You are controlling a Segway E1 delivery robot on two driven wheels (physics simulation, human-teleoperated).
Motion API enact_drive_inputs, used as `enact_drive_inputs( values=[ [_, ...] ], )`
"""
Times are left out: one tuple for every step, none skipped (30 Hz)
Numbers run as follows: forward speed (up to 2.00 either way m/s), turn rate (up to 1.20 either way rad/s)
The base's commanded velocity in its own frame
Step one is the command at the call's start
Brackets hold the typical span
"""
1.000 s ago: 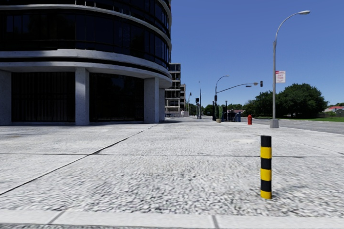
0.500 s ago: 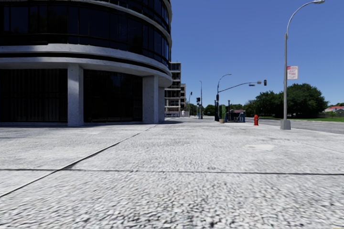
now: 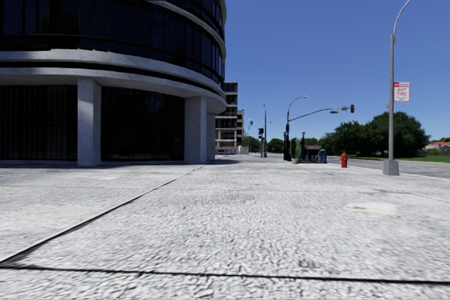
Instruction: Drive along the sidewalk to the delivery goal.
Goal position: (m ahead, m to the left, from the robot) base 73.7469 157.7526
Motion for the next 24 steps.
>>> enact_drive_inputs(
  values=[
    [2.00,0.00],
    [2.00,0.00],
    [2.00,0.00],
    [2.00,0.00],
    [2.00,0.00],
    [2.00,0.00],
    [2.00,0.00],
    [2.00,0.00],
    [2.00,0.00],
    [2.00,0.00],
    [2.00,0.00],
    [2.00,0.00],
    [2.00,0.00],
    [2.00,0.00],
    [2.00,0.00],
    [2.00,0.00],
    [2.00,0.00],
    [2.00,0.00],
    [2.00,0.00],
    [2.00,0.00],
    [2.00,0.00],
    [2.00,0.00],
    [2.00,0.00],
    [2.00,0.00]
  ],
)
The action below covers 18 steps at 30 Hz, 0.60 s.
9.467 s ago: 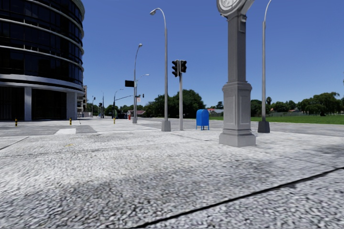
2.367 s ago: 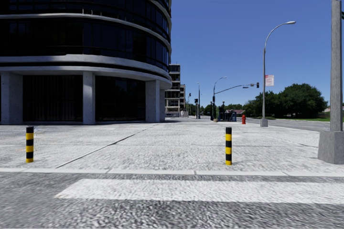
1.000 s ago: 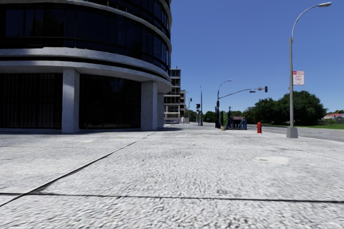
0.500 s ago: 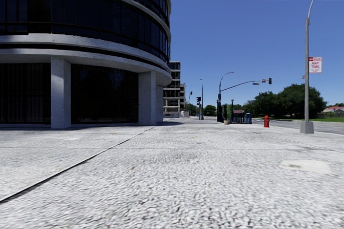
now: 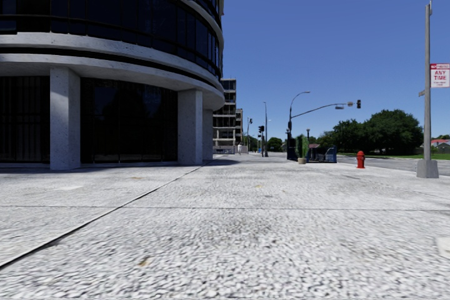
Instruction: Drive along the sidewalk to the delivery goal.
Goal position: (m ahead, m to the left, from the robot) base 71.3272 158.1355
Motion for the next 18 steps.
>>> enact_drive_inputs(
  values=[
    [2.00,0.00],
    [2.00,0.00],
    [2.00,0.00],
    [2.00,0.00],
    [2.00,0.00],
    [2.00,0.00],
    [2.00,0.00],
    [2.00,0.00],
    [2.00,0.00],
    [2.00,0.00],
    [2.00,0.00],
    [2.00,0.00],
    [2.00,0.00],
    [2.00,0.00],
    [2.00,0.00],
    [2.00,0.00],
    [2.00,0.00],
    [2.00,0.00]
  ],
)
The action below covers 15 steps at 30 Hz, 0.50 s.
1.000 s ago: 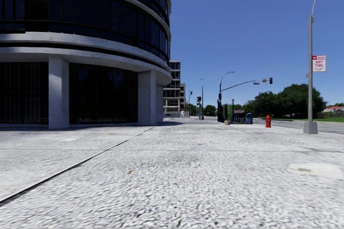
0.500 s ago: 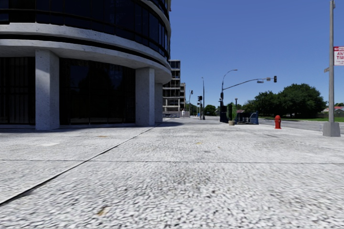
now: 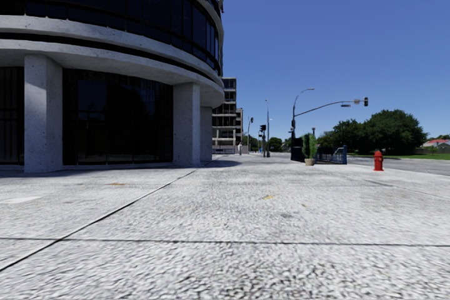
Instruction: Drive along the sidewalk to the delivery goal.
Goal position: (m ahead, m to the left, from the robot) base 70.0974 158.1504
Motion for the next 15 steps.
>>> enact_drive_inputs(
  values=[
    [2.00,0.00],
    [2.00,0.00],
    [2.00,0.00],
    [2.00,0.00],
    [2.00,0.00],
    [2.00,0.00],
    [2.00,0.00],
    [2.00,0.00],
    [2.00,0.00],
    [2.00,0.00],
    [2.00,0.00],
    [2.00,0.00],
    [2.00,0.00],
    [2.00,0.00],
    [2.00,0.00]
  ],
)
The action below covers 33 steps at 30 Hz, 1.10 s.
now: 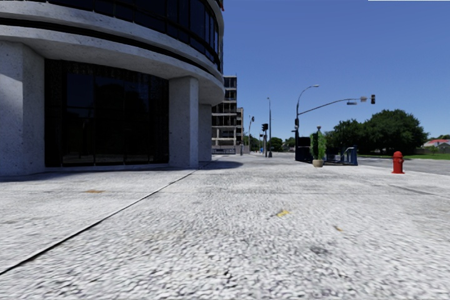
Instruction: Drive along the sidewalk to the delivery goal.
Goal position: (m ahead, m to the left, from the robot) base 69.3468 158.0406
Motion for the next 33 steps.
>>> enact_drive_inputs(
  values=[
    [2.00,0.00],
    [2.00,0.00],
    [2.00,0.00],
    [2.00,0.00],
    [2.00,0.00],
    [2.00,0.00],
    [2.00,0.00],
    [2.00,0.00],
    [2.00,0.00],
    [2.00,0.00],
    [2.00,0.00],
    [2.00,0.00],
    [2.00,0.00],
    [2.00,0.00],
    [2.00,0.00],
    [2.00,0.00],
    [2.00,0.00],
    [2.00,0.00],
    [2.00,0.00],
    [2.00,0.00],
    [2.00,0.00],
    [2.00,0.00],
    [2.00,0.00],
    [2.00,0.00],
    [2.00,0.00],
    [2.00,0.00],
    [2.00,0.00],
    [2.00,0.00],
    [2.00,0.00],
    [2.00,0.00],
    [2.00,0.00],
    [2.00,0.00],
    [2.00,0.00]
  ],
)
